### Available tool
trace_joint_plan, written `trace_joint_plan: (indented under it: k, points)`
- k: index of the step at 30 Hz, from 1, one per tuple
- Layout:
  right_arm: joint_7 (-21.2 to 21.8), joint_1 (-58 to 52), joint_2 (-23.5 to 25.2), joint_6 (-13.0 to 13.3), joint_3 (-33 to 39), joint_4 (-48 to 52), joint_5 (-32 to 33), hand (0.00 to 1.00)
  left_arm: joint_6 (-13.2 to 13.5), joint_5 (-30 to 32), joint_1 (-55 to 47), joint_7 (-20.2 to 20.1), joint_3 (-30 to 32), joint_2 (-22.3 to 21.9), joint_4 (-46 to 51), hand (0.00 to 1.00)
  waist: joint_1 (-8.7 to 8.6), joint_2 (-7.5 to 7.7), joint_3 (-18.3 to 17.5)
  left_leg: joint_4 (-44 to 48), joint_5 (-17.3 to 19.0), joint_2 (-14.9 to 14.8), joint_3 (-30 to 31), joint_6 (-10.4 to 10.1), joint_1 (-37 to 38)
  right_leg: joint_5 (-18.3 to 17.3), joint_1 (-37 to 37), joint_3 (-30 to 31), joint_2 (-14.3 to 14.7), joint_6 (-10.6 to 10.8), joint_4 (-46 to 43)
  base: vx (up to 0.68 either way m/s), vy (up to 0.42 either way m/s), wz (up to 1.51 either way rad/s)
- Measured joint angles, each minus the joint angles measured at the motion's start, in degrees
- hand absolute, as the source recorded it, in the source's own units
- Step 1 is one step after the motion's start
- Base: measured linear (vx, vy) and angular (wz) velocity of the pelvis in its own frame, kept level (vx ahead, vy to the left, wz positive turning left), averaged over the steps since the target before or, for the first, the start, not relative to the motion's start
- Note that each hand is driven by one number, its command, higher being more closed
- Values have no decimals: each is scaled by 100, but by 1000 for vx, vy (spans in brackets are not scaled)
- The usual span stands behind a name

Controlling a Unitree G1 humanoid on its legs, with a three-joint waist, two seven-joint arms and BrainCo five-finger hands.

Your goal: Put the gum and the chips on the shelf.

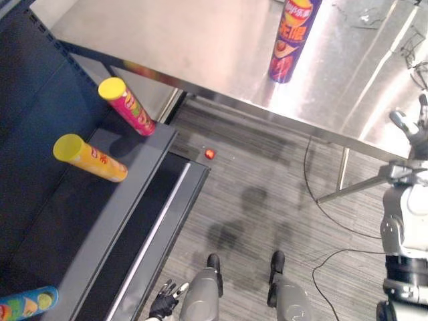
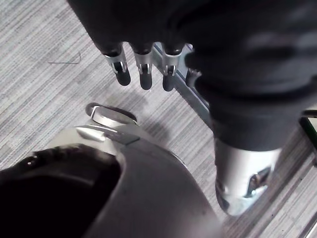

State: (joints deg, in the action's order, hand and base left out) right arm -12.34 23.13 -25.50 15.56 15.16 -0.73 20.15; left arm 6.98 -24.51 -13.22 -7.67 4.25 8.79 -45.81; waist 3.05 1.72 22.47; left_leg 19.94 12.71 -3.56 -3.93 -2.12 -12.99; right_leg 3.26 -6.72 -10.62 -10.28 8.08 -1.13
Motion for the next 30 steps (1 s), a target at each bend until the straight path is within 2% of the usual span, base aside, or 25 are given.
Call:
trace_joint_plan:
  k: [5,10,14,19,22,30]
  points:
    - [31,1179,-666,-277,-518,-965,13,0,0,-63,14,-65,-185,35,182,0,109,-132,211,119,-12,22,158,15,-162,22,-9,-157,-2,7,3,-29,-6,16]
    - [64,2226,-1138,-327,-988,-1959,88,0,0,-341,13,-161,-411,69,453,0,258,-200,326,132,-22,47,257,28,-202,23,7,-252,-12,6,2,8,-7,11]
    - [145,3079,-1589,-376,-1470,-2682,129,0,7,-441,14,-177,-636,105,577,0,382,-324,422,132,-35,67,316,47,-218,32,24,-322,-25,-5,0,13,-4,8]
    - [212,3751,-1815,-528,-1842,-3321,297,0,20,-455,13,-218,-865,179,738,0,513,-402,488,133,-48,84,337,67,-233,32,28,-378,-50,-4,-10,4,-3,4]
    - [282,4102,-1902,-567,-2024,-3490,299,0,40,-456,14,-224,-964,204,790,0,513,-439,592,143,-61,93,383,84,-234,32,26,-473,-68,-5,-87,-13,-3,8]
    - [312,4463,-1915,-729,-2246,-3846,345,0,77,-458,13,-281,-1133,277,801,0,575,-461,606,193,-66,90,399,92,-246,32,35,-503,-99,-5,-119,-5,-1,1]
